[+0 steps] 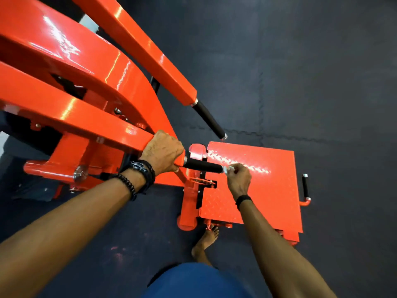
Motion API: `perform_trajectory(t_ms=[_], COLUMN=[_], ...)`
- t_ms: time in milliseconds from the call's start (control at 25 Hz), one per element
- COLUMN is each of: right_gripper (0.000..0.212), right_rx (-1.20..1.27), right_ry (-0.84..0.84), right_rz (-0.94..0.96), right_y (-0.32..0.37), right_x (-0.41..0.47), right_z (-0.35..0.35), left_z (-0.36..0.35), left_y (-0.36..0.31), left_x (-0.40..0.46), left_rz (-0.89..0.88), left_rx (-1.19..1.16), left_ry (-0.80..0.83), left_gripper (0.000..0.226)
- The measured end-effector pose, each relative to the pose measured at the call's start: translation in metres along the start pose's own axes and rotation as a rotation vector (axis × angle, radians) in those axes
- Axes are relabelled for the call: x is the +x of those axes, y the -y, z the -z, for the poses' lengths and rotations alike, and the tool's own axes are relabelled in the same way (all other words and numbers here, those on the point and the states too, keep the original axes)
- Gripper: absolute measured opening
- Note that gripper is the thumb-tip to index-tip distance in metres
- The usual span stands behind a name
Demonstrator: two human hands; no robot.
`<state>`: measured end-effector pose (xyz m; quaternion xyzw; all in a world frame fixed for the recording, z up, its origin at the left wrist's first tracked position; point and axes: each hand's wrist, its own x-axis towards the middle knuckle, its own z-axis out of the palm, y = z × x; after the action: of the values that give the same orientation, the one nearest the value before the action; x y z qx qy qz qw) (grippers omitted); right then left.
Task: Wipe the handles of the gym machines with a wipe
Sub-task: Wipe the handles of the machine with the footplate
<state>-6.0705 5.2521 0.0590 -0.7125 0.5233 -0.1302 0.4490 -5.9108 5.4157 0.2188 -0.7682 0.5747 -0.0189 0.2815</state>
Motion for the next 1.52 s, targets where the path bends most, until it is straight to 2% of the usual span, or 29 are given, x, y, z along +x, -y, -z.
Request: perform_trajectory(t_ms=[80,240,440,640,880,1040,1160,1240,1400,1520], right_gripper=[0.007,0.008,0.012,0.008,0.007,0.017,0.013,0.005,0.014,0.013], right_rx=[0.111,0.213,0.382,0.563,0.602,0.574,0.552,0.543,0.499,0.459], right_ry=[-0.030,-0.062,-0.134,-0.151,-0.136,-0.173,-0.205,-0.224,-0.276,-0.243], right_rz=[0.084,0.220,0.226,0.167,0.186,0.200,0.169,0.200,0.241,0.262], right_y=[0.013,0.031,0.004,-0.030,-0.105,-0.170,-0.194,-0.195,-0.199,-0.204], right_x=[-0.019,-0.064,-0.107,-0.126,-0.100,-0.052,-0.022,0.007,0.086,0.143], right_z=[0.016,0.070,0.178,0.277,0.389,0.507,0.589,0.631,0.687,0.723], left_z=[0.004,0.012,0.047,0.098,0.173,0.239,0.302,0.336,0.395,0.427], left_y=[-0.006,-0.065,-0.179,-0.245,-0.327,-0.423,-0.483,-0.505,-0.518,-0.533], left_x=[-0.001,-0.015,-0.030,-0.019,0.040,0.116,0.157,0.185,0.267,0.341], left_rz=[-0.033,0.102,0.209,0.160,0.066,-0.013,-0.087,-0.123,-0.166,-0.185], left_rx=[-0.017,-0.460,-0.822,-0.869,-0.860,-0.893,-0.919,-0.892,-0.882,-0.938], left_ry=[-0.066,-0.308,-0.370,-0.366,-0.390,-0.398,-0.382,-0.447,-0.513,-0.575], left_gripper=[0.060,0.073,0.081,0.083,0.080,0.078,0.076,0.070,0.070,0.070])
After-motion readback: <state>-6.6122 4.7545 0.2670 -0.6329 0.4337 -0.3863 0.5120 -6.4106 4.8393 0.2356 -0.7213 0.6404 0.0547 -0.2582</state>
